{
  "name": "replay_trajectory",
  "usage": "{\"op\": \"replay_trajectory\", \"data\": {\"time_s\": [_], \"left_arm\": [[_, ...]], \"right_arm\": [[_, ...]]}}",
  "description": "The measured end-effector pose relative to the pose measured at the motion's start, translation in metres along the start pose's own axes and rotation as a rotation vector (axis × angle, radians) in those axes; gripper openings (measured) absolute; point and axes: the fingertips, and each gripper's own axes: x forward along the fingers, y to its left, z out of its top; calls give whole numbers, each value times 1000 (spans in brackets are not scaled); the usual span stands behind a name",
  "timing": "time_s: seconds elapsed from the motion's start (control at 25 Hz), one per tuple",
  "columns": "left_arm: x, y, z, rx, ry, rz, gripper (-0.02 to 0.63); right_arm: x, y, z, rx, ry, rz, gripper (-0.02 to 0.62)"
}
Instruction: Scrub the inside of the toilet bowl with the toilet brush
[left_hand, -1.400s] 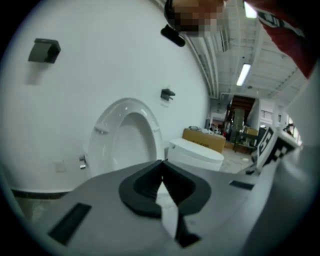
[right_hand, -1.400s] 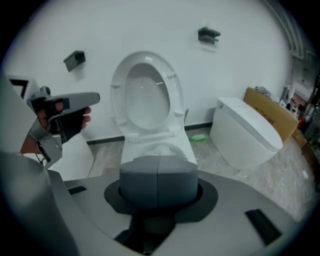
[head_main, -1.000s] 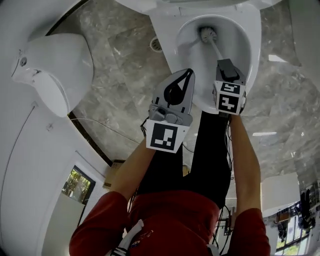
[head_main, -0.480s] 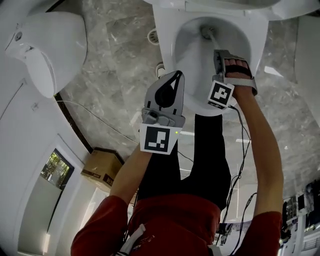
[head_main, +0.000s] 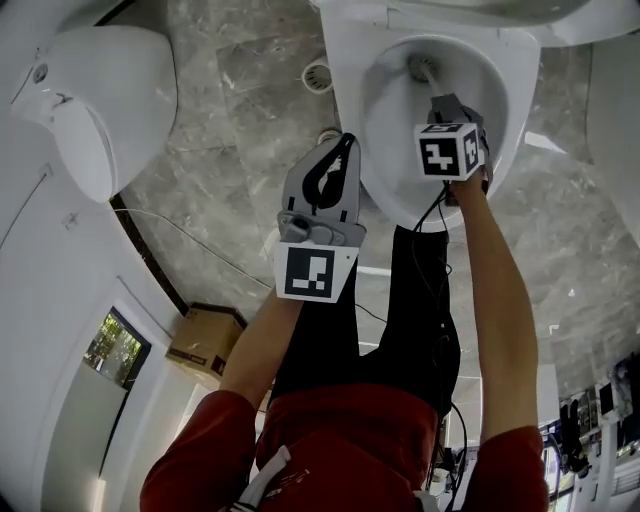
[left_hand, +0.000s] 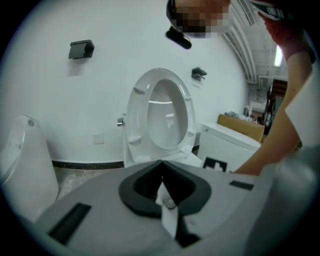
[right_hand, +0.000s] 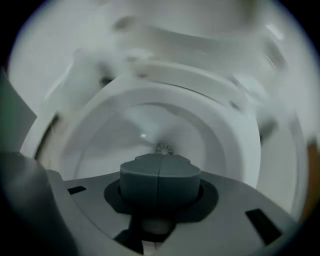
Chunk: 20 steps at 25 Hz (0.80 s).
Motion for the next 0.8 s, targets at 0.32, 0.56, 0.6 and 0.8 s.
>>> {"op": "replay_trajectory", "data": {"time_s": [0.32, 0.56, 0.6, 0.8], "left_arm": [[-18, 5, 4, 5, -5, -7, 2], [-26, -3, 0, -4, 6, -19, 2], [-26, -5, 1, -8, 6, -20, 2], [-28, -7, 2, -15, 1, -21, 2]], "right_arm": [[-35, 1, -21, -1087, -90, -162, 147], [-101, -23, -53, -1039, -119, -178, 147], [-106, -22, -63, -1023, -109, -168, 147], [-119, 15, -113, -709, -48, -18, 149]]}}
